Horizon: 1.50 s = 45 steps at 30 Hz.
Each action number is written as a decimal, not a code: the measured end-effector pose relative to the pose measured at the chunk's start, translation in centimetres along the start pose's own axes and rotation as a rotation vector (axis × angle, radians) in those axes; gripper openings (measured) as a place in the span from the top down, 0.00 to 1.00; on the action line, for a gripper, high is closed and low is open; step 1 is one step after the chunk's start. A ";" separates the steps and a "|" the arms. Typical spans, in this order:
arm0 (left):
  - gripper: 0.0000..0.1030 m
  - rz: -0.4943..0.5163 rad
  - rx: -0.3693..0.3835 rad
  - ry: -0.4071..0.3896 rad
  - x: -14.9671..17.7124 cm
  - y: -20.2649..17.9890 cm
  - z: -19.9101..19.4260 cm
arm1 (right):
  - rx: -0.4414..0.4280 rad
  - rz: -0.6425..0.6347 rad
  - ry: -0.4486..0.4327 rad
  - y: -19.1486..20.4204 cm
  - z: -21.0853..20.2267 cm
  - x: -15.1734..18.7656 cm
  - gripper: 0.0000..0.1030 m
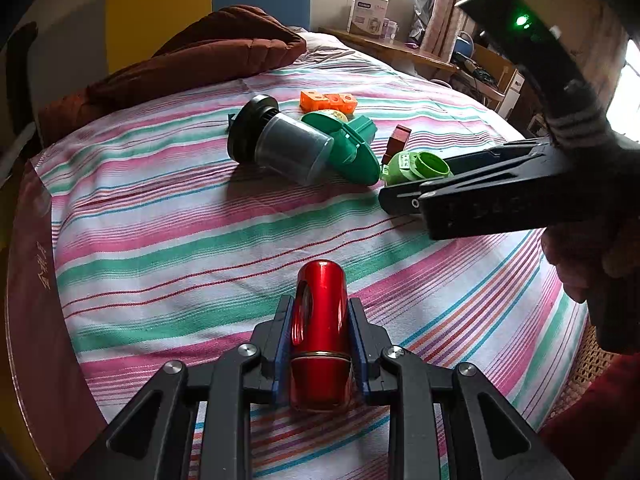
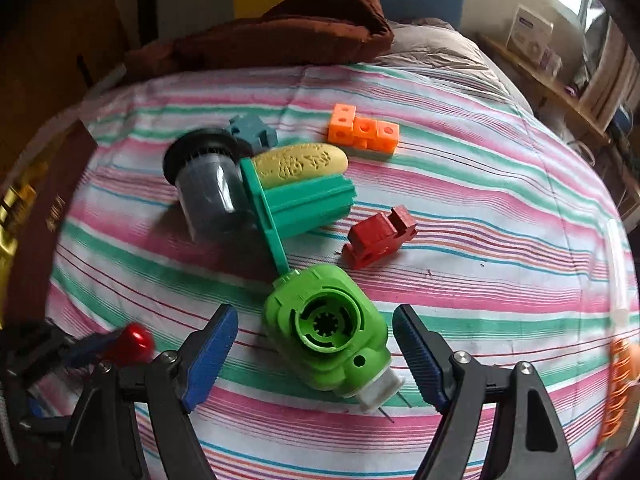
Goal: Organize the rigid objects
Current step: 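Grasp the green pump toy with the right gripper while left holds the red cylinder, then place the red cylinder in the tray with left while right lifts the green toy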
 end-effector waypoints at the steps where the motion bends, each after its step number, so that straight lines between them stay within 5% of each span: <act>1: 0.74 0.002 -0.001 -0.001 0.0 0.0 0.0 | 0.018 0.001 0.001 -0.2 0.2 0.0 0.31; 11: 0.74 0.008 -0.012 0.003 -0.1 -0.2 0.1 | -0.017 0.080 0.026 -1.2 1.1 0.1 0.36; 18: 0.75 -0.036 0.031 0.030 -0.4 0.3 -0.7 | 0.034 0.037 0.034 -0.6 2.1 0.4 0.37; 29: 0.75 -0.105 0.094 -0.086 -0.8 1.7 -8.6 | 0.047 0.035 0.025 -0.5 1.6 0.7 0.37; 36: 0.75 -0.207 -0.042 -0.125 0.4 7.8 -12.9 | 0.067 0.018 0.015 0.3 1.2 1.1 0.37; 45: 0.75 -0.431 -0.321 -0.114 4.1 21.8 -17.3 | 0.076 0.012 0.013 0.6 1.2 1.1 0.37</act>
Point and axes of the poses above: each gripper's, at about its wrist camera, not at the fingertips, and z roughly the way its jaws point, y to its left, x to its underside, the point moved 5 cm from there along z, roughly the way its jaws point, and after that the axes turned 1 degree about x, right-handed, at the moved point
